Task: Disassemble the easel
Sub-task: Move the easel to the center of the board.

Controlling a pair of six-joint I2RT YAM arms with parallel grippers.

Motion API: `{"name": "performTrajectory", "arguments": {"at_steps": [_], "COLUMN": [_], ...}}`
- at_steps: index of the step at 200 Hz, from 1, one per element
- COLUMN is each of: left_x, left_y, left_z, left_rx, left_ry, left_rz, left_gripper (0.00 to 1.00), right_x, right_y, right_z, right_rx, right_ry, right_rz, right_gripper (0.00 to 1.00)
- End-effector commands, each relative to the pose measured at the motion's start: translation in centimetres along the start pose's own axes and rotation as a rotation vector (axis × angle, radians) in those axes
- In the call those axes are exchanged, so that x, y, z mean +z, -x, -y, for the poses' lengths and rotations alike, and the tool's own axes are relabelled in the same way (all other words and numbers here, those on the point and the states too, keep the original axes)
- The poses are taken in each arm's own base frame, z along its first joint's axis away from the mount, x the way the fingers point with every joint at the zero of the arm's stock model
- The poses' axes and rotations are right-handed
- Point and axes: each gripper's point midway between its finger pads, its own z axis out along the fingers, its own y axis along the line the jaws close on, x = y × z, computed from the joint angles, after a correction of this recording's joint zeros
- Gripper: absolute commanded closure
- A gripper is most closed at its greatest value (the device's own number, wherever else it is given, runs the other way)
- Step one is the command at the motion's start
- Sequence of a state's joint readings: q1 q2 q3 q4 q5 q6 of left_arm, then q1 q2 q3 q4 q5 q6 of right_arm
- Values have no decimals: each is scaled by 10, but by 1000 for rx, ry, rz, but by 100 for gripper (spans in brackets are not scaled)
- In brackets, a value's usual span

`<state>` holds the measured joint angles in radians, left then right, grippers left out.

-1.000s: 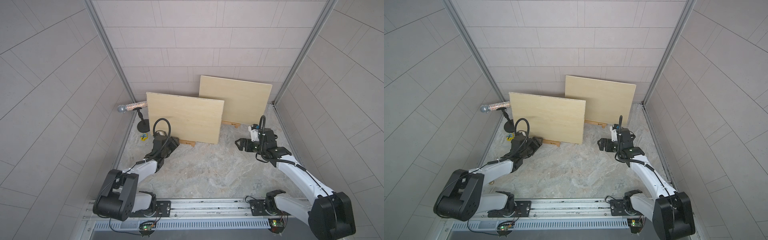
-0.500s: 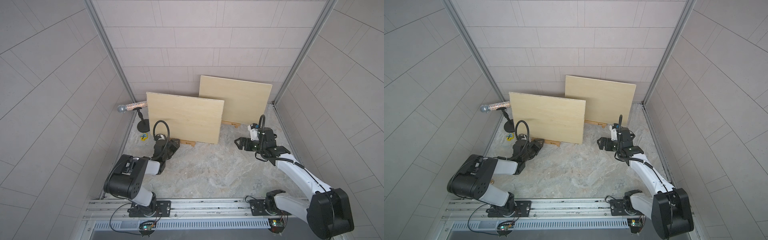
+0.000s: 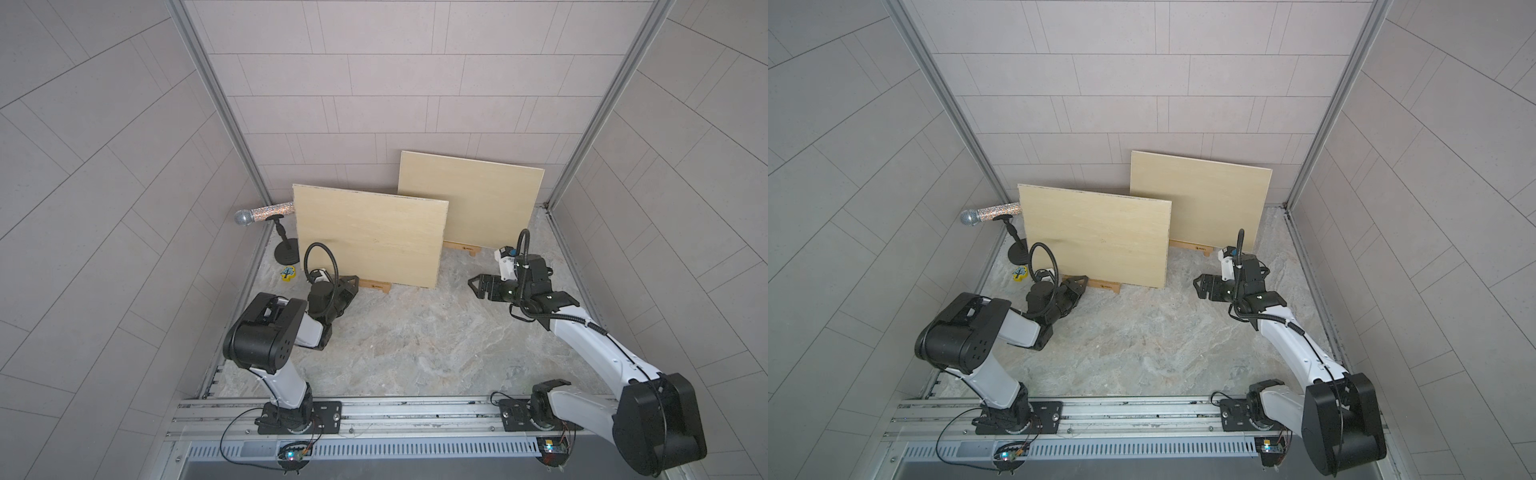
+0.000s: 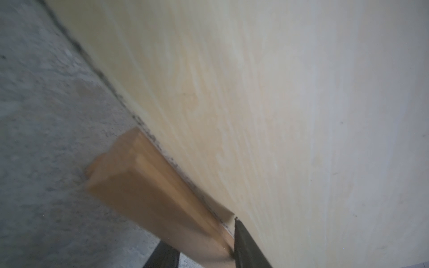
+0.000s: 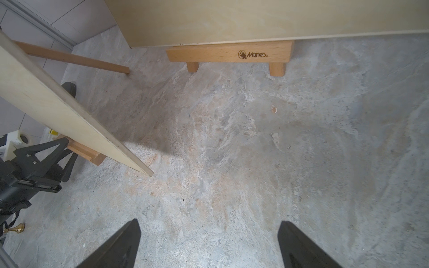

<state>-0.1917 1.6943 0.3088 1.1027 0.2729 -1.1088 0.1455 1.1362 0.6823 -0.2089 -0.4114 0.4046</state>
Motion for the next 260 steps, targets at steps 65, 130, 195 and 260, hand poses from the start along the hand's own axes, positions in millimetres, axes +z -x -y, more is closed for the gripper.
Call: {"name": "performTrajectory", "arguments": {"at_steps": [65, 130, 195, 260], "left_x": [3, 4, -10, -28], "left_y": [18, 15, 3, -13], "left_z": [16, 1, -22, -38], "left_rx": [2, -32, -66, -99], "left_ry": [-71, -49, 9, 55], "left_rz": [78, 94, 84, 64], "left_gripper": [69, 82, 97, 100], "right_x": [-1, -2, -5, -11], "right_y": [13, 14, 18, 19], "right_z": [-3, -5, -16, -20], "right_rx": [-2, -5, -7, -9], "right_ry": [8, 15, 65, 78], "right_rz": [22, 23, 23, 27], "right_gripper": [4, 4, 4, 5]}}
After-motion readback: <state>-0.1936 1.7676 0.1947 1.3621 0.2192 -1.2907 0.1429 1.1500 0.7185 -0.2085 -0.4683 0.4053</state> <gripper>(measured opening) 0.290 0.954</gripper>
